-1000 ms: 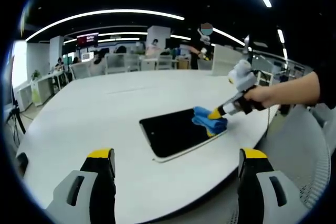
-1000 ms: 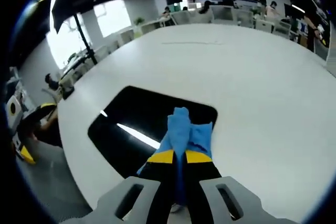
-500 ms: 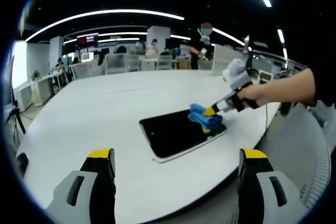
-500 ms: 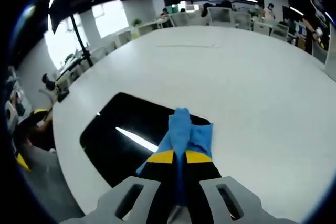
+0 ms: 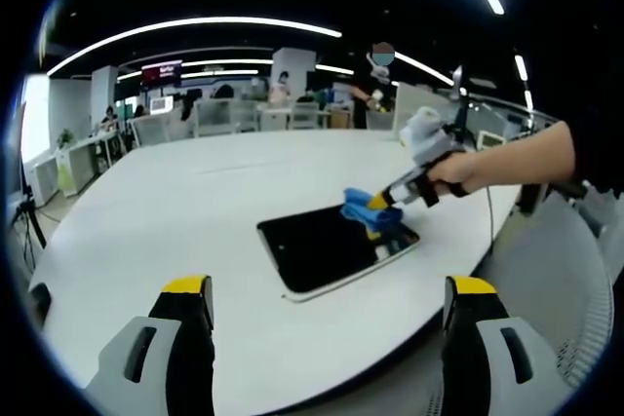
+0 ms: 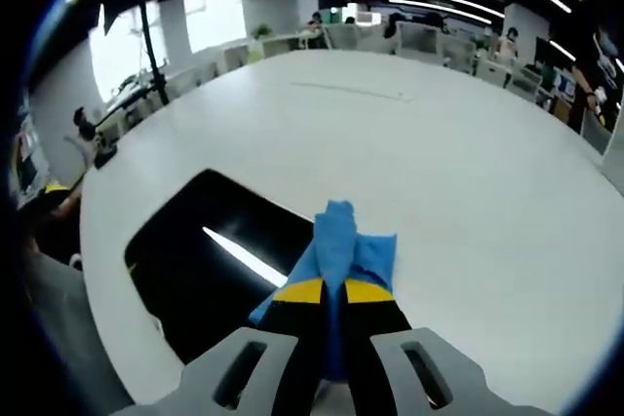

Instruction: Wipe the mirror surface with the cleaning cloth until all visible marks leave the cleaned area.

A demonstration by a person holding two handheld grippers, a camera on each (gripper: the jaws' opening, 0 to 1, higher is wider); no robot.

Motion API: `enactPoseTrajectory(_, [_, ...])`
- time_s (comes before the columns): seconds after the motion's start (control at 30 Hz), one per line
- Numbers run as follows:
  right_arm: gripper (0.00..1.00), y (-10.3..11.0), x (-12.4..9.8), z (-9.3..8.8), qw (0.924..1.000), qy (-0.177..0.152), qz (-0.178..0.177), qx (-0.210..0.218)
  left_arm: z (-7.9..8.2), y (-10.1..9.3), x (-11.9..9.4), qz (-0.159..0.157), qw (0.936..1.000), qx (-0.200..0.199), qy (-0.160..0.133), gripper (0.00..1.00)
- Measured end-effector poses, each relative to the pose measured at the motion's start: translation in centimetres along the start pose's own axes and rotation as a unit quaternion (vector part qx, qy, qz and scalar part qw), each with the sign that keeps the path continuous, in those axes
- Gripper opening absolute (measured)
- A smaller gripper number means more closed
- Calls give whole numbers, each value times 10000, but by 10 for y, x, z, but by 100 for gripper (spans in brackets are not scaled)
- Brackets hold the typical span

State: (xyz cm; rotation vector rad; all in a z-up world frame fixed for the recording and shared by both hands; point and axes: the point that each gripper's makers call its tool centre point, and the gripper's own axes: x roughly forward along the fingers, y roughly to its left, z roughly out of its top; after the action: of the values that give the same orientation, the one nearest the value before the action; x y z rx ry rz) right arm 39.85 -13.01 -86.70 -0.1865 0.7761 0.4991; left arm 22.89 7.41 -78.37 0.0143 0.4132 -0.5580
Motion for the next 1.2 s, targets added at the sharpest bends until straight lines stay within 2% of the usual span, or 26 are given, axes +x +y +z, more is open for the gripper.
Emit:
enactPoseTrajectory(0.77, [1, -13, 15, 17, 9989, -50, -197, -422, 0, 0, 0, 0, 10000, -4, 5, 98])
enactPoseTrajectory(1.2, [1, -15, 16, 18, 9989, -54, -185, -426, 0, 0, 0, -4, 10000, -6, 13, 98])
